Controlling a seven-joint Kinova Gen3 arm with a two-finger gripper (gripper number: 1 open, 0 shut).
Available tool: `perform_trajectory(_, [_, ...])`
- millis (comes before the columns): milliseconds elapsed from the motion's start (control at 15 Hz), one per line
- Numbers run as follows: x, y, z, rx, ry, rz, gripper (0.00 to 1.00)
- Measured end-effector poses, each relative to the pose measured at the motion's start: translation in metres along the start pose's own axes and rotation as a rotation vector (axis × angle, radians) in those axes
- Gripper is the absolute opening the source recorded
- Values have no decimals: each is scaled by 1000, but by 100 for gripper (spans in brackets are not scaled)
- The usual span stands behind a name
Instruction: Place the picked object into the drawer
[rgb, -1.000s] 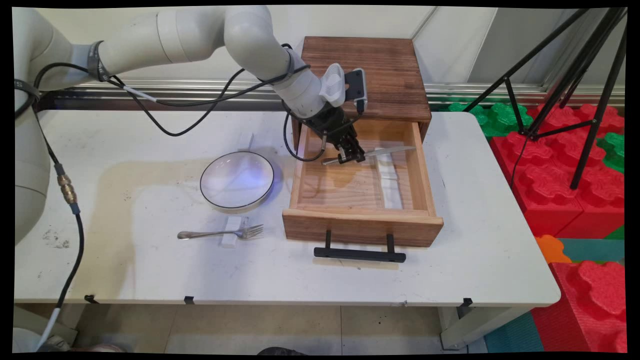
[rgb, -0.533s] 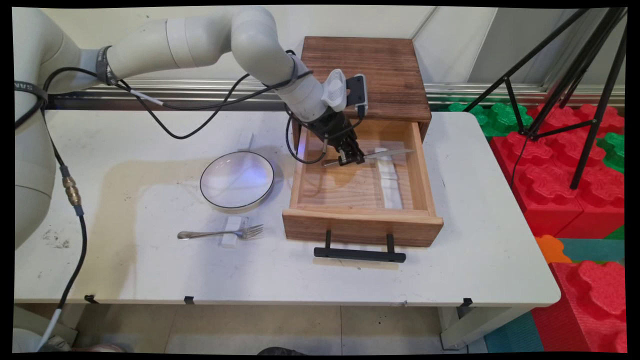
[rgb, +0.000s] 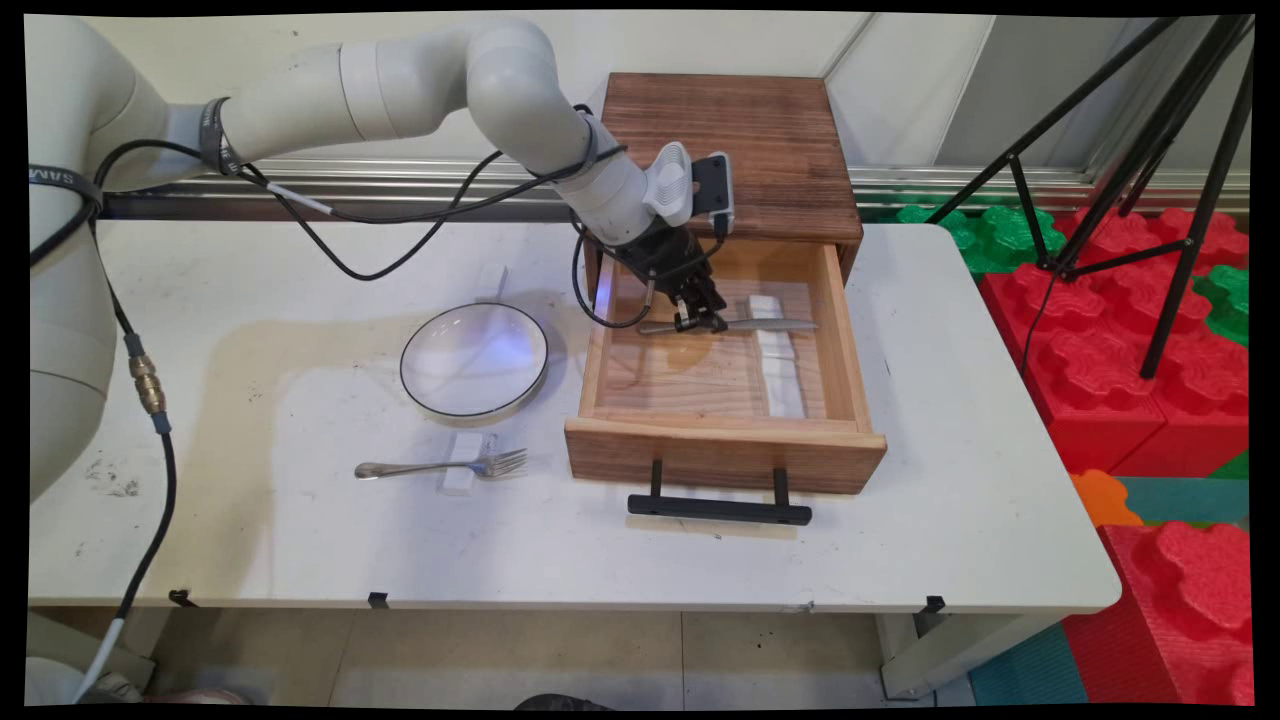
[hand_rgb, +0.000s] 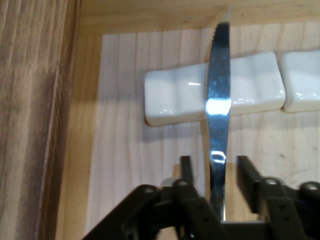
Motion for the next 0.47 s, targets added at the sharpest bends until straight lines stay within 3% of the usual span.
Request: perform_trajectory(467, [-1,-3,-3,-1,3,3,100])
